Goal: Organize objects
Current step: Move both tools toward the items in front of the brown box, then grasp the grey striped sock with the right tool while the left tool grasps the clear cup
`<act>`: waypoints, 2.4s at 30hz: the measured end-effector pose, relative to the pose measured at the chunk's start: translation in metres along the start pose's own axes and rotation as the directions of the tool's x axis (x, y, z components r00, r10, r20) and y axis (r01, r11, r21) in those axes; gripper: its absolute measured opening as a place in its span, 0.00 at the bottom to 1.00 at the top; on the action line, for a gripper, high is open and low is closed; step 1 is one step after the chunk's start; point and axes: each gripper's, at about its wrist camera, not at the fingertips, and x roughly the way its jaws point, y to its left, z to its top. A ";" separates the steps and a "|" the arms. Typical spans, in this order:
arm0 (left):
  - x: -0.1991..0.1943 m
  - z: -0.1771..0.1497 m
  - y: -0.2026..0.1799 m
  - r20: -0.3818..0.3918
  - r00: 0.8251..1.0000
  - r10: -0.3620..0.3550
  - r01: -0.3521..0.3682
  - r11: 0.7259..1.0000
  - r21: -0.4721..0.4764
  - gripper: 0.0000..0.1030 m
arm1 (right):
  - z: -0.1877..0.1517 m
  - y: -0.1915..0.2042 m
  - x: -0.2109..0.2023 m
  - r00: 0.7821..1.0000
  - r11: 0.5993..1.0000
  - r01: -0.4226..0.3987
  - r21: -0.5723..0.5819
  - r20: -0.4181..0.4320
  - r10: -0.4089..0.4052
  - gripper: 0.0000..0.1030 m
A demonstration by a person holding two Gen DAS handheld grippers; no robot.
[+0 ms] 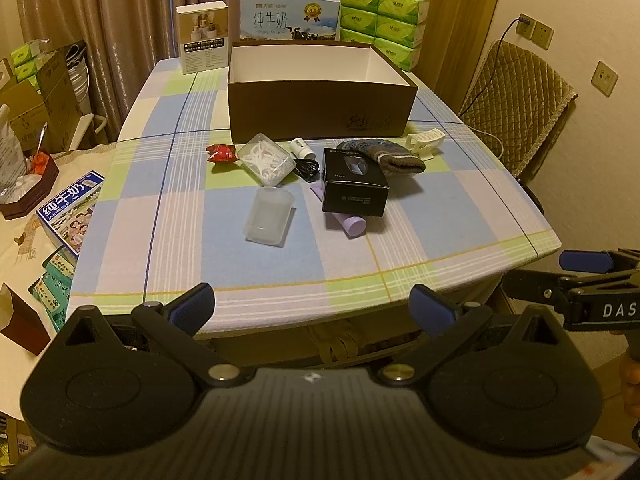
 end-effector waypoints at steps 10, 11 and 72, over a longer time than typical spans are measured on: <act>0.005 0.004 -0.002 -0.008 1.000 0.003 -0.003 1.000 -0.002 0.99 | 0.004 -0.003 0.005 1.000 1.000 -0.003 -0.001 -0.006 0.003 0.98; 0.006 0.005 -0.002 -0.010 1.000 0.003 -0.003 1.000 -0.003 0.99 | 0.004 -0.003 0.005 1.000 1.000 -0.003 -0.001 -0.006 0.003 0.98; 0.127 0.071 0.036 -0.134 0.988 0.078 -0.092 0.991 -0.098 0.99 | 0.071 -0.053 0.121 0.991 0.939 0.040 -0.342 0.132 0.006 0.98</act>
